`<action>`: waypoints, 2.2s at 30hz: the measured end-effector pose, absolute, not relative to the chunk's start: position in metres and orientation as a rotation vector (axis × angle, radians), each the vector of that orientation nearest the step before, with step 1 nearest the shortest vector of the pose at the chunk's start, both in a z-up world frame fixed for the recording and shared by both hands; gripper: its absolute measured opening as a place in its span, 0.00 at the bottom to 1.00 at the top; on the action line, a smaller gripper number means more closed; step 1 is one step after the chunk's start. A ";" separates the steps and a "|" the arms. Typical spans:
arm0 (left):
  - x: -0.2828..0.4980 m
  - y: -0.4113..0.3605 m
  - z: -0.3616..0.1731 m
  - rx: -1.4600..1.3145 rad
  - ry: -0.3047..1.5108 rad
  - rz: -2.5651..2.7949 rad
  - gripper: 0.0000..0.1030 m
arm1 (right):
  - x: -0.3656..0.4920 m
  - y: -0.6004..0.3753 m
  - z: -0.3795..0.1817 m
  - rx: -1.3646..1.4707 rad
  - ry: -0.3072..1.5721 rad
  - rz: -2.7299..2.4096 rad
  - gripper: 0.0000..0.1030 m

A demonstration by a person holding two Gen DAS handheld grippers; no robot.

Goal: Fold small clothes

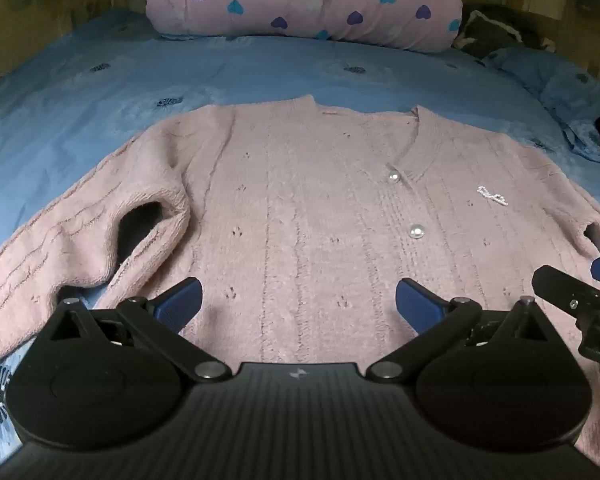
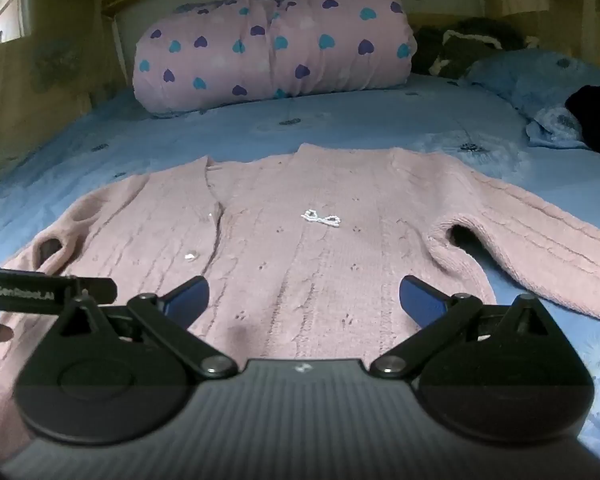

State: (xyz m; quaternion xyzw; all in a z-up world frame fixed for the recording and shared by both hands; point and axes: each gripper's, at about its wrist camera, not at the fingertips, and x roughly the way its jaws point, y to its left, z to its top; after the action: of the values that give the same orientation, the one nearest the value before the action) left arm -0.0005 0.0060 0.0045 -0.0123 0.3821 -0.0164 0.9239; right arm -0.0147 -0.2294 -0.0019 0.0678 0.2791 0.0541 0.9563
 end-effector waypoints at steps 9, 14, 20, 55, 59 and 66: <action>0.000 0.006 0.003 -0.022 0.788 -0.035 1.00 | -0.015 -0.228 -0.002 0.134 0.574 0.114 1.00; 0.001 0.007 0.004 -0.027 0.791 -0.033 1.00 | -0.015 -0.226 -0.004 0.114 0.588 0.097 1.00; 0.000 0.008 0.005 -0.027 0.794 -0.033 1.00 | -0.014 -0.226 -0.005 0.111 0.591 0.086 1.00; 0.007 0.008 0.002 -0.068 0.854 -0.095 1.00 | -0.037 -0.268 0.012 0.217 0.586 -0.064 1.00; 0.007 0.008 0.004 -0.067 0.853 -0.104 1.00 | -0.041 -0.282 0.015 0.241 0.597 -0.126 1.00; 0.005 0.008 0.005 -0.064 0.852 -0.108 1.00 | -0.051 -0.320 0.014 0.349 0.598 -0.306 1.00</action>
State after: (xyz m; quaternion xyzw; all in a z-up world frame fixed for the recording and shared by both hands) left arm 0.0052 0.0076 0.0054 -0.0310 0.4128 -0.0522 0.9088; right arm -0.0511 -0.3199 0.0142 0.1706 0.2917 -0.1495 0.9292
